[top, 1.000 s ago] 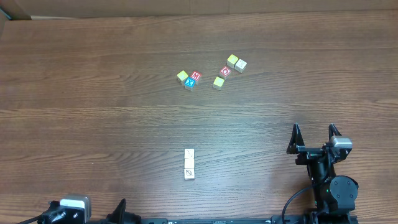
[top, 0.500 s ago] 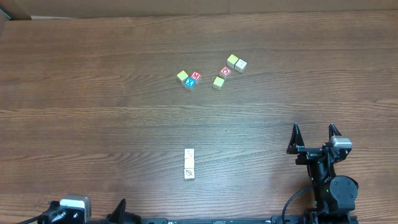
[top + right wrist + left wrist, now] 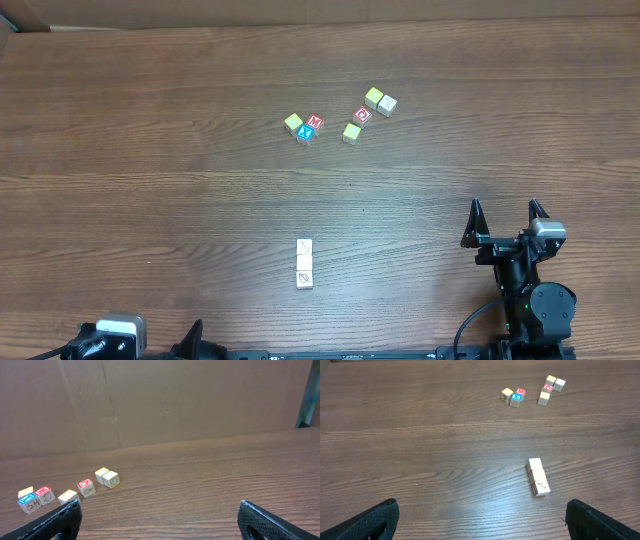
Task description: Flip 3 blocks
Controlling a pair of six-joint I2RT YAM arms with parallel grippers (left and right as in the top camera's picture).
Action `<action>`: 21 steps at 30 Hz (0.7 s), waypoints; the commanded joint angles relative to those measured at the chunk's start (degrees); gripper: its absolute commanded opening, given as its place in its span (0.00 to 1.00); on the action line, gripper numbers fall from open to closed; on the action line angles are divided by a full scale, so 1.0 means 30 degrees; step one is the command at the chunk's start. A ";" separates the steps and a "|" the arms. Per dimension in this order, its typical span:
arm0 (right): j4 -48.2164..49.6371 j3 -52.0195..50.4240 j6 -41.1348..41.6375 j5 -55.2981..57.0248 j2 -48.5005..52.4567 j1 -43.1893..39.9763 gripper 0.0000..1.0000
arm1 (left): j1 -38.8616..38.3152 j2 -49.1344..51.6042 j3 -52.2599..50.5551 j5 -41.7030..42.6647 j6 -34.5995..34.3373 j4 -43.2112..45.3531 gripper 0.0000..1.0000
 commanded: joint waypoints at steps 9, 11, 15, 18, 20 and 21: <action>0.0124 -0.0204 -0.0087 -0.0095 -0.0226 -0.0138 1.00 | 0.0729 -0.0138 -0.1158 0.0036 -0.0153 0.5872 1.00; 0.0124 -0.0204 -0.0087 -0.0087 -0.0226 -0.0138 1.00 | 0.1610 -0.0364 -0.2550 0.0321 -0.0160 0.8546 1.00; 0.0124 -0.0204 -0.0087 -0.0087 -0.0226 -0.0138 1.00 | 0.3300 -0.1902 -0.6732 0.2076 -0.0160 1.3937 1.00; 0.0124 -0.0204 -0.0080 -0.0095 -0.0226 -0.0138 1.00 | 0.3810 -0.3563 -0.9734 0.2965 -0.0160 1.6670 1.00; 0.0124 -0.0204 -0.0080 -0.0087 -0.0226 -0.0138 1.00 | 0.4065 -0.4765 -1.1650 0.3330 -0.0175 1.8076 1.00; 0.0124 -0.0204 -0.0087 -0.0087 -0.0226 -0.0138 1.00 | 0.4197 -0.5326 -1.2560 0.3453 -0.0182 1.8688 1.00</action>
